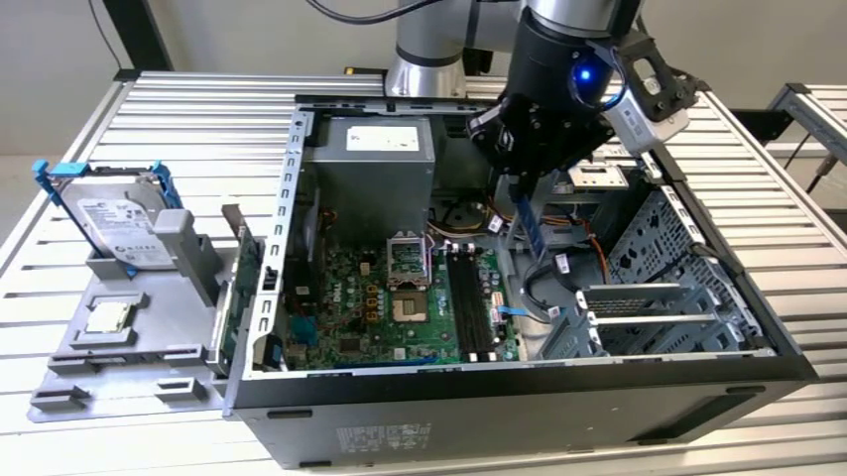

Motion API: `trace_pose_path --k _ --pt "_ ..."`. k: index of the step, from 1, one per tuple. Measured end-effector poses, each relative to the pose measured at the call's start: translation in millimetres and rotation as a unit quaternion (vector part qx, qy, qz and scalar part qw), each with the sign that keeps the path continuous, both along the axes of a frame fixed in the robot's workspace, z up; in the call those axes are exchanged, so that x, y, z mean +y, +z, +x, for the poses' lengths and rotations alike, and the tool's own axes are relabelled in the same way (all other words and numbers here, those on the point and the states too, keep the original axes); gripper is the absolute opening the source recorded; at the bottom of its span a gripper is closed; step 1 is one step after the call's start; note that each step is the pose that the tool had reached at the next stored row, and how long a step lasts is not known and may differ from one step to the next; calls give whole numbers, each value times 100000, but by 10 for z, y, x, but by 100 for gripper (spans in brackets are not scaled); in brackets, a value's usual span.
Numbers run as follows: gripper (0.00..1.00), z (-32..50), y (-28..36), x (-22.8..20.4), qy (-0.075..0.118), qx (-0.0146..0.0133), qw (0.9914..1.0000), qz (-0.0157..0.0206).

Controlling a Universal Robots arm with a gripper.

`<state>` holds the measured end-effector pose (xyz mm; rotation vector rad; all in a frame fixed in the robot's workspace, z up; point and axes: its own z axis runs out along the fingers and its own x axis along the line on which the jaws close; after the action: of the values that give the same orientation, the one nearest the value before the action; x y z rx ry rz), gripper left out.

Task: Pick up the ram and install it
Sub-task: 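Insert the ram into the slot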

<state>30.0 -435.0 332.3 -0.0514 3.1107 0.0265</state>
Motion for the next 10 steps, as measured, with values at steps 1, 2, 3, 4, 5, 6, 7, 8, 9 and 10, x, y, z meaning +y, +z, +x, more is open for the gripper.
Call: trace_pose_path --k 1,2,3,4,5,6,7,8,9,10 --pt "0 0 -16 -5 -70 1 100000 -52" --pt "0 -1 -33 -7 -238 2 100000 -112" --pt "0 -2 -51 -8 -473 1 99999 -185" --pt "0 -2 -68 -9 -648 2 99998 -252" --pt "0 -3 -82 -12 -752 -2 99997 -317" --pt "0 -4 -93 -18 -846 1 99996 -403" --pt "0 -5 -102 -24 -945 0 99994 -483" --pt "0 -6 -111 -30 -1041 0 99993 -576" --pt "0 -7 -120 -36 -1138 -2 99991 -663" --pt "0 -9 -127 -43 -1216 2 99990 -757"
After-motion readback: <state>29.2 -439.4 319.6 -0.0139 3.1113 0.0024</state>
